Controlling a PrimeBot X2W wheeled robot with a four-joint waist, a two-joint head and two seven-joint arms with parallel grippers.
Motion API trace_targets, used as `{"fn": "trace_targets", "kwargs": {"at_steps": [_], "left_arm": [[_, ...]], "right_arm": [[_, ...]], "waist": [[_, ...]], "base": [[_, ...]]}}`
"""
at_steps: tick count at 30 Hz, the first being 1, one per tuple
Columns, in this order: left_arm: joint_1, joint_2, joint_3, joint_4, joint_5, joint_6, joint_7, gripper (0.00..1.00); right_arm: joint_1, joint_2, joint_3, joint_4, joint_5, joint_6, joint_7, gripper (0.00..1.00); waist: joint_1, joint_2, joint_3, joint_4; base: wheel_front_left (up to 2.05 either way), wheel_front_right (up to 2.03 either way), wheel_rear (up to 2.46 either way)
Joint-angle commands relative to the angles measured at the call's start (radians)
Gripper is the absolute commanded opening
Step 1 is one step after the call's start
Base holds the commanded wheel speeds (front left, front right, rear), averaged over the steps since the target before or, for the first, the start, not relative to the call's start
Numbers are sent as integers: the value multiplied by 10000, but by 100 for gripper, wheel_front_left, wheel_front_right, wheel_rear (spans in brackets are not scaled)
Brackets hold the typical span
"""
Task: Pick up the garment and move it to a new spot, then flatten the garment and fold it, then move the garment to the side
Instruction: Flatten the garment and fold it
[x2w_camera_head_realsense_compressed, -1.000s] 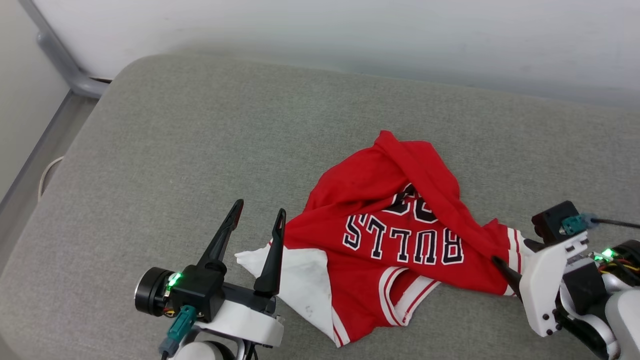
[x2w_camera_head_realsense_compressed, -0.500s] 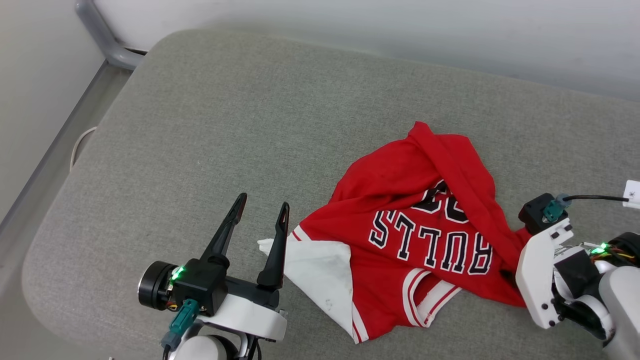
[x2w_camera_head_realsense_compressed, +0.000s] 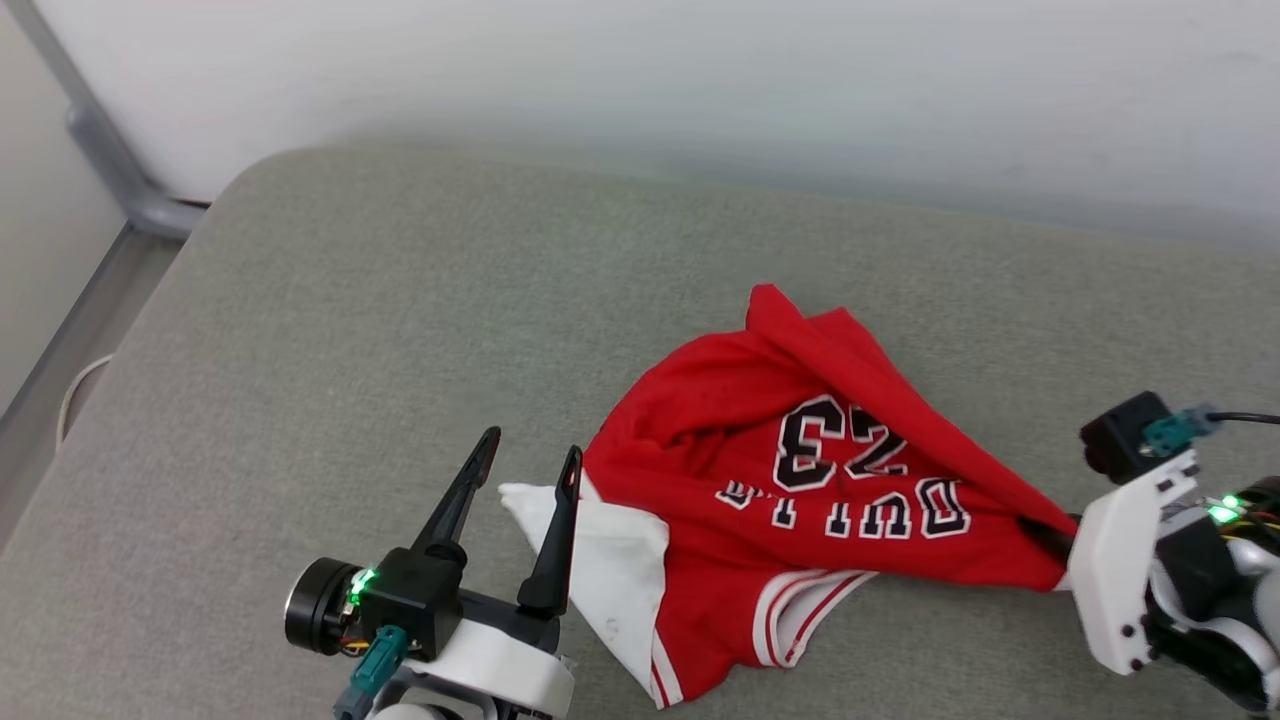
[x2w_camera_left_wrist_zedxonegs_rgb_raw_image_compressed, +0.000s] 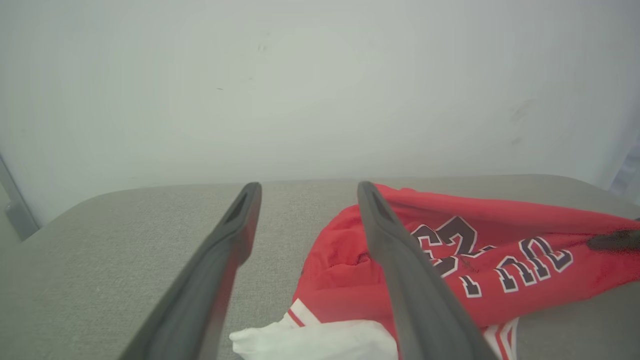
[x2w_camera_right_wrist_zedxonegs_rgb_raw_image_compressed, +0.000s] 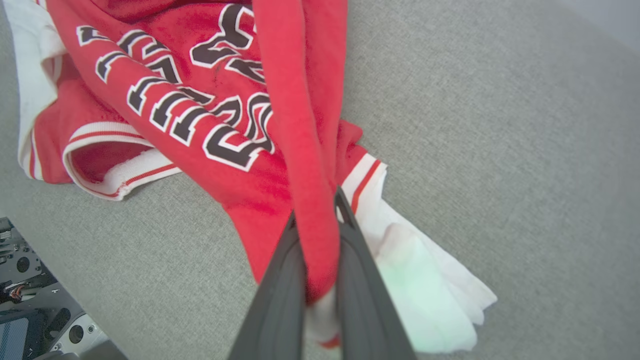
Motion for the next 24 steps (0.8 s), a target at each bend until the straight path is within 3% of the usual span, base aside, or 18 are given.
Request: {"fn": "trace_targets", "kwargs": {"at_steps": [1,9,13,17,22,23,24], "left_arm": [[149,-5,-3,7,32,-59,-25,100],[223,-7,-72,-124,-34,0,-25,100],[-81,-7,-185,-175,-96,-1,-25,100],[-341,-6,-306,-128,-166,21,-25,100],[-532,-6,-308,-59,-187,74,-25,100],[-547,-8,-296,-56,-193,74,-25,100],[-563,-8,-284,-43,-199,71,-25,100]], "right_arm": [[236,-161,-270,-236,79,-11,138,0],[1510,66,-2941,-1782,451,-9,2184,0],[1492,461,-4186,-1649,-102,-11,2752,0],[1048,337,-4948,-550,-1364,-11,2284,0],[229,502,-5020,1278,-2313,-11,810,0],[50,522,-4859,1594,-2396,-11,428,29],[-107,516,-4691,1922,-2490,-9,60,65]], "waist": [[0,0,-321,-327],[0,0,-283,-564],[0,0,128,-443],[0,0,535,-132],[0,0,847,213],[0,0,888,251],[0,0,919,281]], "base": [[0,0,0],[0,0,0],[0,0,0],[0,0,0],[0,0,0],[0,0,0],[0,0,0]]}}
